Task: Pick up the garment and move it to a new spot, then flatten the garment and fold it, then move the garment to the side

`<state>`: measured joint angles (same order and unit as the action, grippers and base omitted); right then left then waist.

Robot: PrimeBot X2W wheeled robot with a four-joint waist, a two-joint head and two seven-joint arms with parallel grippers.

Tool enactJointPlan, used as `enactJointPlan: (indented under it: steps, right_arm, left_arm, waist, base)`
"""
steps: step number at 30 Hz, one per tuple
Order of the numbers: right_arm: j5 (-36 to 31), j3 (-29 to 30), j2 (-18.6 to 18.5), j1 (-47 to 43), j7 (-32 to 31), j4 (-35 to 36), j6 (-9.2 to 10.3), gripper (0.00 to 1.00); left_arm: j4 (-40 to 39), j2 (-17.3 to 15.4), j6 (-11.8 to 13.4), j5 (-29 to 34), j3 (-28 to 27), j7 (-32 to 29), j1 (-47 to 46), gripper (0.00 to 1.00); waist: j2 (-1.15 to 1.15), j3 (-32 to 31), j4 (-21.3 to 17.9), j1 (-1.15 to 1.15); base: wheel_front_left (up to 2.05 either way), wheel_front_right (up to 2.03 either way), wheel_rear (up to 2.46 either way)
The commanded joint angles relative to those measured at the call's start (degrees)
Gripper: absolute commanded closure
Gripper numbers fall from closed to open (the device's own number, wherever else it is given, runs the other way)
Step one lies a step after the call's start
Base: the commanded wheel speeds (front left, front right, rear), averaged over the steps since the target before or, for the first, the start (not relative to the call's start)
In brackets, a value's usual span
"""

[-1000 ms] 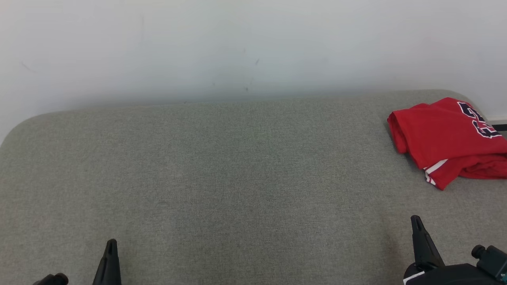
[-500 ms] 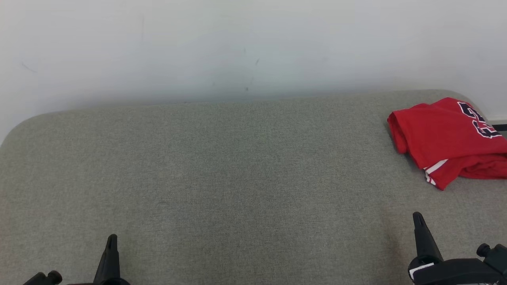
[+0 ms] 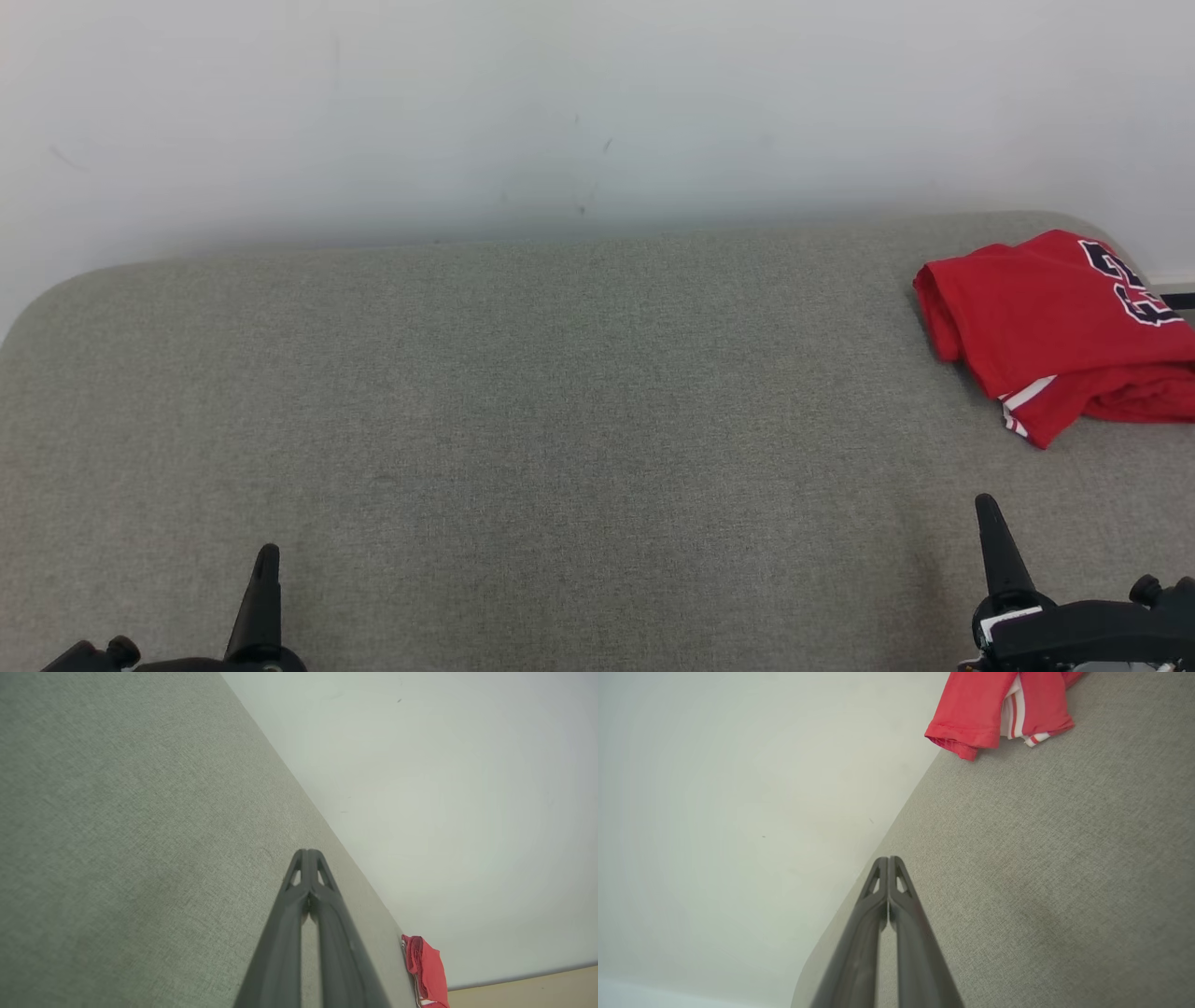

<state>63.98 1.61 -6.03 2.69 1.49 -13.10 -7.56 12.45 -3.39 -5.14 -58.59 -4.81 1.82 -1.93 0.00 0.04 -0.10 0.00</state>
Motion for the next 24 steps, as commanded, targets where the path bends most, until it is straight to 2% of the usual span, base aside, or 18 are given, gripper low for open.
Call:
enactJointPlan:
  steps: [1, 24]
  right_arm:
    - [1.36, 0.43, 0.1, 1.26, -0.32, 0.39, 0.07, 1.0]
    - [12.41, 2.09, 1.18, 2.35, -3.31, -0.19, 0.08, 1.0]
  left_arm:
    - [-0.3, -0.05, -0.42, -1.82, -0.35, -0.35, -1.4, 1.0]
    - [0.57, 0.17, -1.24, -14.77, -1.0, -3.67, -2.87, 1.0]
  waist:
    - [0.0, 0.0, 0.0, 0.0]
    - [0.0, 0.01, 0.04, 0.0]
  base:
    - [0.0, 0.0, 0.0]
    - [0.0, 0.0, 0.0]
